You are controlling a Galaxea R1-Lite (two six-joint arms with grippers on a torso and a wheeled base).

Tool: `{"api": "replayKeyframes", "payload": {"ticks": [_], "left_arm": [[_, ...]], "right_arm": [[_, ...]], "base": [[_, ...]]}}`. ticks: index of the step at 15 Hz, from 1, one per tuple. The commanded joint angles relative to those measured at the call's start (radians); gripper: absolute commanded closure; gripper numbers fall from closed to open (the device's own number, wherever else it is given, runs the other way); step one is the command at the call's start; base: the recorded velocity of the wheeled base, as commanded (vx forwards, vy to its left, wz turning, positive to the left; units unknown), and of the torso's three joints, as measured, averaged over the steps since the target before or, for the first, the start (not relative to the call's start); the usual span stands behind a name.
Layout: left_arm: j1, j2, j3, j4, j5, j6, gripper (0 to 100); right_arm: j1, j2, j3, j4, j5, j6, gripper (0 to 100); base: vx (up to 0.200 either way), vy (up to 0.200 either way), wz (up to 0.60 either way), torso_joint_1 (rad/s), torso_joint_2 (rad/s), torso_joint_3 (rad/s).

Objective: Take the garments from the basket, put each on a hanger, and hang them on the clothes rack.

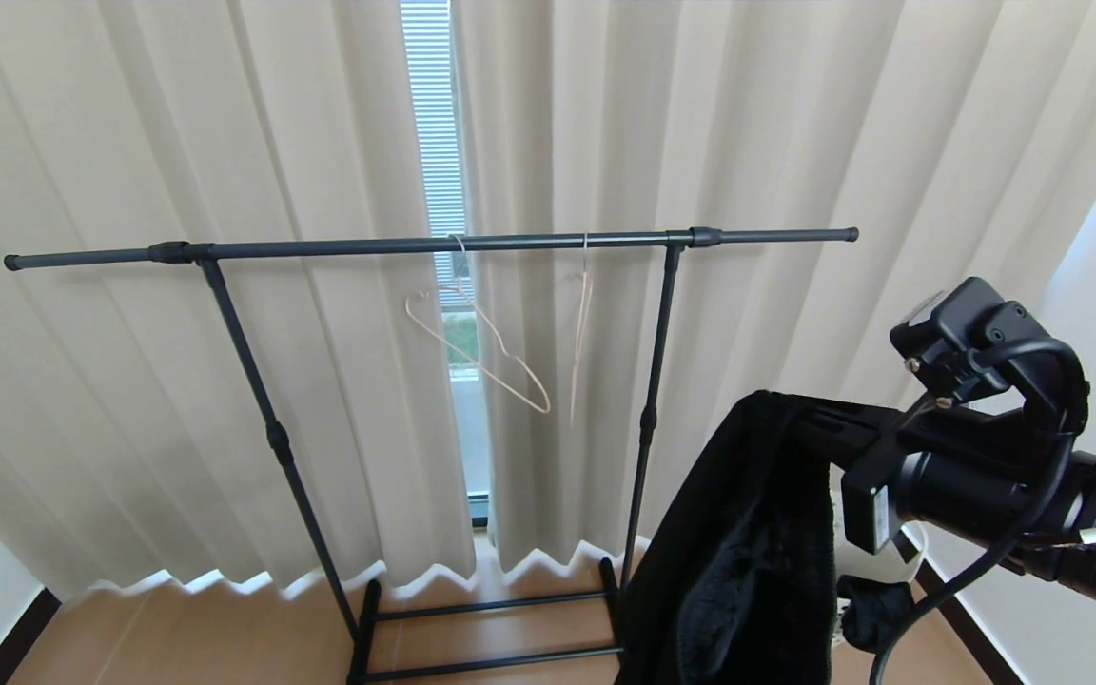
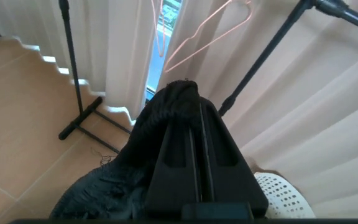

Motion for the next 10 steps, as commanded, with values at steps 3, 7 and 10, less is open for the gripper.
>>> {"api": "replayKeyframes", "payload": {"ticks": [3,7,10], "left_arm": [[-0.058,0.531,-0.143,-0.140,-0.179,-0.134,0],[-0.291,0.993,-0.479,-0.216,-0.175,-0.409,0],[-0.400,1.225,-0.709,-0.217,-0.175,-0.461,0]], "right_arm": [[0.005,0.157,-0.124,0.009,-0.008,0.086,100],[-0.021,0.399,-0.446,0.012,-0.074,0.123,100],[-0.021,0.502,-0.555,0.007,-0.097,0.209,100]], "base": [[0.000,0.000,0.00,0.000,0.00,0.000],[0.000,0.000,0.00,0.000,0.00,0.000],[0.000,0.000,0.00,0.000,0.00,0.000]]}}
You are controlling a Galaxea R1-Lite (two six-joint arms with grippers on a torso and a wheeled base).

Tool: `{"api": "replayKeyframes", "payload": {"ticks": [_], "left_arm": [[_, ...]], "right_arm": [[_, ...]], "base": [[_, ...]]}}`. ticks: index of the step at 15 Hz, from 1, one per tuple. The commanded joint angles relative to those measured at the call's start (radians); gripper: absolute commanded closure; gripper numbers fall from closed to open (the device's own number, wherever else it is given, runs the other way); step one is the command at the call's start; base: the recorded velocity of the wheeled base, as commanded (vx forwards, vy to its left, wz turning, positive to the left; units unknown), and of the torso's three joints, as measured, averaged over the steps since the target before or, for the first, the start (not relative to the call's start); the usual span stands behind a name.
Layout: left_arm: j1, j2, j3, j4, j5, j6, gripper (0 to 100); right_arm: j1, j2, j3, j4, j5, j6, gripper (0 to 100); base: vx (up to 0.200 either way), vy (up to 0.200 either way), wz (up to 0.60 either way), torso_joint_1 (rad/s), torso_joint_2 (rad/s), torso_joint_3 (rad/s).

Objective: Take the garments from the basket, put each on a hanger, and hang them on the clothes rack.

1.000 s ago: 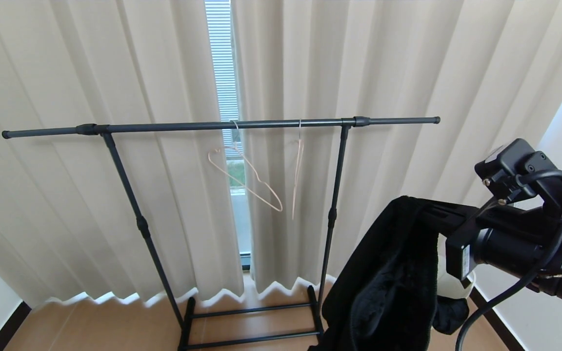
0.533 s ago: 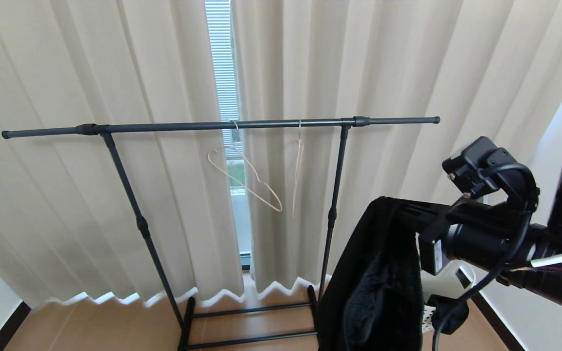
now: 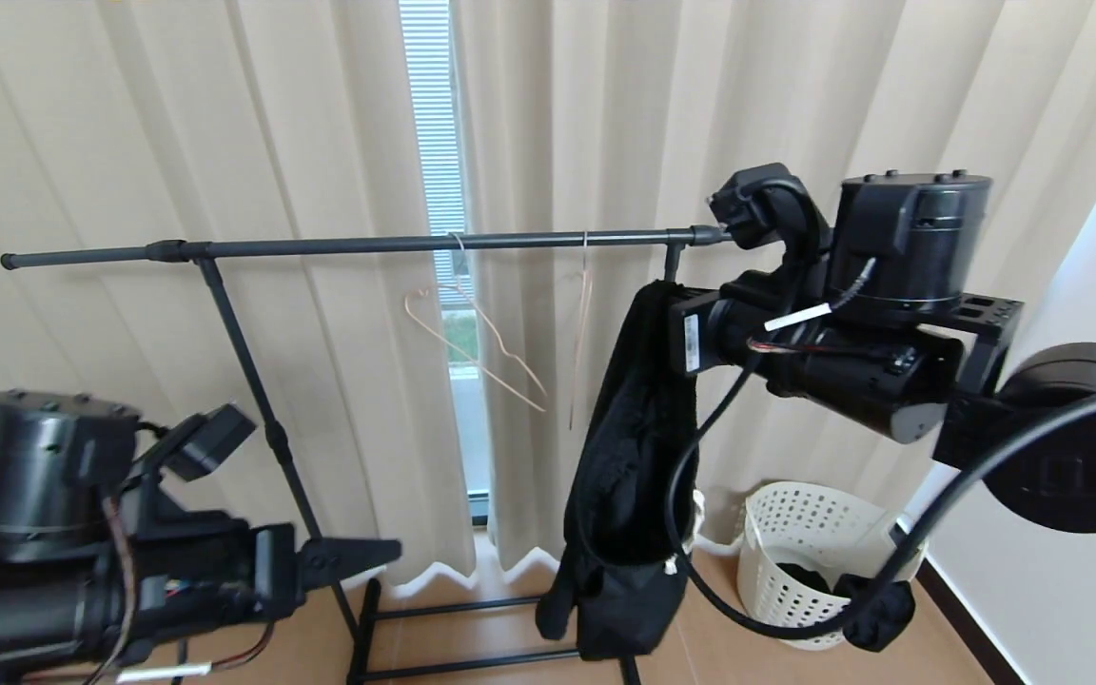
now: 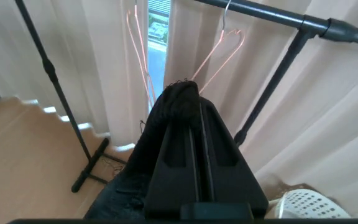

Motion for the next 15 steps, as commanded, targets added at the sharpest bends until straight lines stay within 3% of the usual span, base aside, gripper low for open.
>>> {"api": "replayKeyframes", "payload": {"ticks": [1,5,8,15], "left_arm": [[-0.126,0.312,-0.244,-0.011,-0.004,-0.106,0],[-0.176,0.519,-0.453,-0.004,0.015,-0.230,0],[-0.212,0.571,-0.467,-0.010,0.125,-0.234,0],[-0.249,0.619,-0.501,-0.011,0.154,-0.268,0]], "right_arm": [[-0.001,0.115,-0.069,-0.002,-0.036,0.055,100],[0.014,0.158,-0.120,-0.013,-0.122,0.096,100],[0.022,0.156,-0.127,-0.013,-0.133,0.104,100],[0.029,0.132,-0.112,-0.011,-0.134,0.115,100]], "base": [[0.000,0.000,0.00,0.000,0.00,0.000],[0.000,0.000,0.00,0.000,0.00,0.000],[0.000,0.000,0.00,0.000,0.00,0.000],[0.000,0.000,0.00,0.000,0.00,0.000]]}}
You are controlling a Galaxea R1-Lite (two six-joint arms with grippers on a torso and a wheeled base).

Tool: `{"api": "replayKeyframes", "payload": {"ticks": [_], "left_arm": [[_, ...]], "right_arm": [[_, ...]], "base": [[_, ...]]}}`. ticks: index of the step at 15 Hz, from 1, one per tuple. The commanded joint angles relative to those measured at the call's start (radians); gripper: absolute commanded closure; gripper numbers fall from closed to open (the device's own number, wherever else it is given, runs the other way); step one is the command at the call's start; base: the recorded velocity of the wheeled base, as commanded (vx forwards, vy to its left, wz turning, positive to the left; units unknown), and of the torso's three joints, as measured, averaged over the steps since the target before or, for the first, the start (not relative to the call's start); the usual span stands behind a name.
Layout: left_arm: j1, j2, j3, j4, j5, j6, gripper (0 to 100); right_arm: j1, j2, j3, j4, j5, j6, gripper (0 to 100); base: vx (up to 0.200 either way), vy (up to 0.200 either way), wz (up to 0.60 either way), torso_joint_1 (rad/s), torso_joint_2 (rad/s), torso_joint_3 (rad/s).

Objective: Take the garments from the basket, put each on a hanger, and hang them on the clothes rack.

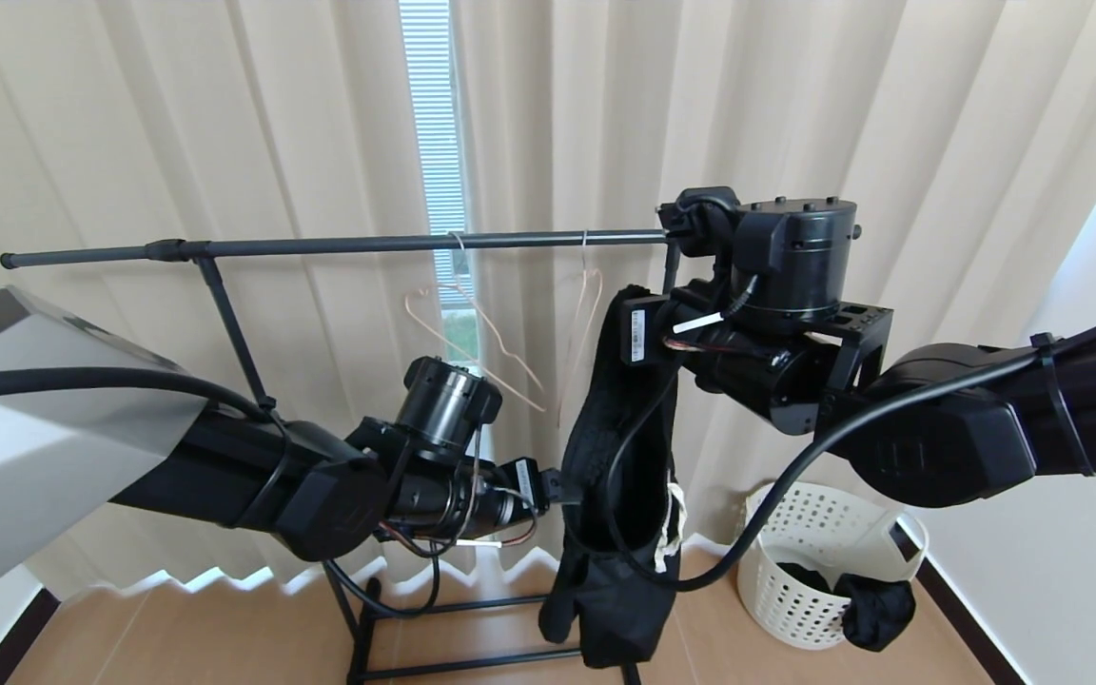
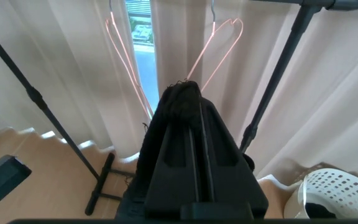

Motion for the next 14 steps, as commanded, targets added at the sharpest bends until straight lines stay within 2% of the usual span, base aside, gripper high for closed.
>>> {"api": "replayKeyframes", "payload": {"ticks": [1,3,9,14], "left_arm": [[-0.005,0.005,-0.005,0.000,0.013,0.000,0],[-0.005,0.018,-0.005,-0.002,0.034,0.001,0],[0.001,0.107,-0.044,-0.002,0.177,0.006,0],[0.013,0.111,-0.046,-0.002,0.189,0.021,0]], "right_arm": [[0.004,-0.016,0.007,0.000,0.000,0.001,100],[0.008,-0.033,0.018,-0.002,0.000,0.001,100],[0.010,-0.073,0.039,-0.002,0.000,0.001,100],[0.018,-0.091,0.039,-0.002,0.000,-0.001,100]], "base": [[0.000,0.000,0.00,0.000,0.00,0.000],[0.000,0.000,0.00,0.000,0.00,0.000],[0.000,0.000,0.00,0.000,0.00,0.000],[0.000,0.000,0.00,0.000,0.00,0.000]]}}
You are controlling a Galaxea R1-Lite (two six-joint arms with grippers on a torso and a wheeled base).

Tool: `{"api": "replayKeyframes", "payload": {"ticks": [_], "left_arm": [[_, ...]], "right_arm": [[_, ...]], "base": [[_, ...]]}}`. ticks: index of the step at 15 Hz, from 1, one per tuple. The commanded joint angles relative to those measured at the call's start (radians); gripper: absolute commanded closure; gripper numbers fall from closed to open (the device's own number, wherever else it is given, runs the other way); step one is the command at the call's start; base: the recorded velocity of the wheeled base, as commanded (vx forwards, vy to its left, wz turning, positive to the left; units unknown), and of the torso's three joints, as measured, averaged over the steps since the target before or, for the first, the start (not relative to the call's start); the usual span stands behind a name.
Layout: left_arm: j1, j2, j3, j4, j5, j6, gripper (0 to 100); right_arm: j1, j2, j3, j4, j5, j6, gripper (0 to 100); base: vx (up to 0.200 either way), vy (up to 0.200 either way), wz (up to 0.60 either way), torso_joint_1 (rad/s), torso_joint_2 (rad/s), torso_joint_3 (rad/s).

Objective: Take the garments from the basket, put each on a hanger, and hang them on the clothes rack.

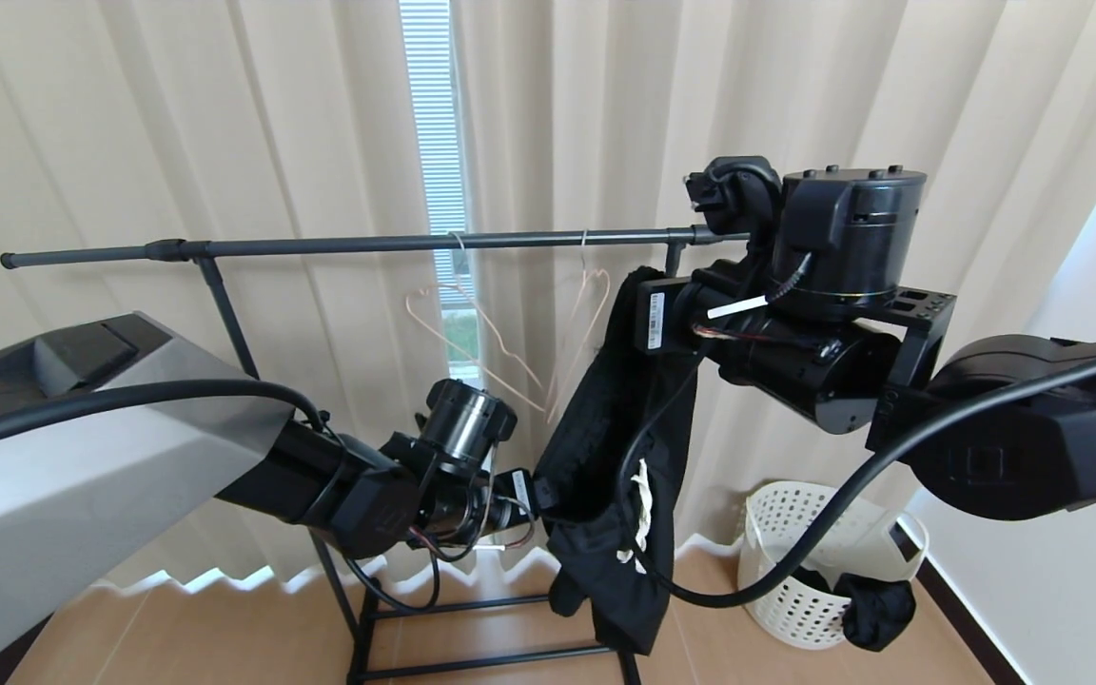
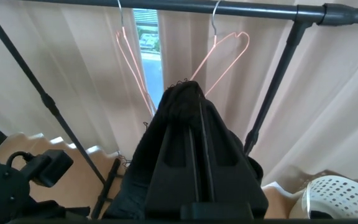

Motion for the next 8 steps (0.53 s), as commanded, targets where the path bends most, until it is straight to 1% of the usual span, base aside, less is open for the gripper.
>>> {"api": "replayKeyframes", "payload": {"ticks": [1,3,4,8], "left_arm": [[0.003,-0.002,0.002,0.002,0.003,0.000,0],[0.004,-0.027,0.003,0.002,0.029,0.001,0],[0.004,-0.044,0.006,0.002,0.029,0.001,100],[0.020,-0.106,0.026,0.005,0.032,0.041,100]], "right_arm": [[-0.006,-0.009,-0.001,-0.001,0.000,0.000,100],[-0.032,-0.007,-0.001,-0.001,-0.002,-0.002,100],[-0.039,-0.006,-0.001,-0.001,-0.002,-0.002,100],[-0.076,-0.003,-0.004,0.001,0.000,-0.006,100]], "base": [[0.000,0.000,0.00,0.000,0.00,0.000],[0.000,0.000,0.00,0.000,0.00,0.000],[0.000,0.000,0.00,0.000,0.00,0.000],[0.000,0.000,0.00,0.000,0.00,0.000]]}}
